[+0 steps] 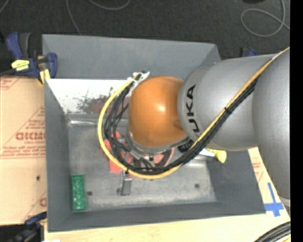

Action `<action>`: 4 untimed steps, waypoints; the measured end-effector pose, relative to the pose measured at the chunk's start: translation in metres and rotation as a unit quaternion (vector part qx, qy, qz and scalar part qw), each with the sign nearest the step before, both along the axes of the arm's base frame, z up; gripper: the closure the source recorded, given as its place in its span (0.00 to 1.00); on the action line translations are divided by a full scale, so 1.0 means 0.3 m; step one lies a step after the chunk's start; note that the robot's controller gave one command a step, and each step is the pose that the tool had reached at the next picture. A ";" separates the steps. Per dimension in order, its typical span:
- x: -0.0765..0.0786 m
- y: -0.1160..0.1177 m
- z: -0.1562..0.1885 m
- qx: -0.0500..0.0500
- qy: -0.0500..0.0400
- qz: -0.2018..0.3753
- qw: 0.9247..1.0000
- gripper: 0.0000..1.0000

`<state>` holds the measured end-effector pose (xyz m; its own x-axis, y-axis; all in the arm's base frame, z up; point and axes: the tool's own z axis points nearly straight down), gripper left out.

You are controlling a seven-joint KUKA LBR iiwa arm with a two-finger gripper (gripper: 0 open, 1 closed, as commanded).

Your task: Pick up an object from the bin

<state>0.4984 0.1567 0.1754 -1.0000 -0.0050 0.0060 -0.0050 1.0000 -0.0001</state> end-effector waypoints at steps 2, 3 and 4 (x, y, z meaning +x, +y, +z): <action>0.100 -0.105 -0.210 0.001 -0.005 -0.020 1.000 0.00; 0.134 -0.133 -0.353 0.001 -0.003 -0.066 0.998 0.00; 0.147 -0.095 -0.349 0.002 -0.006 -0.124 0.992 0.00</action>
Offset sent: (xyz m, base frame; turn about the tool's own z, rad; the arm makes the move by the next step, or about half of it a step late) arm 0.0425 -0.0498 -0.1054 0.0623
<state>0.5424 0.1283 0.0705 -0.9704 0.2415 -0.0054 0.2415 0.9704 0.0044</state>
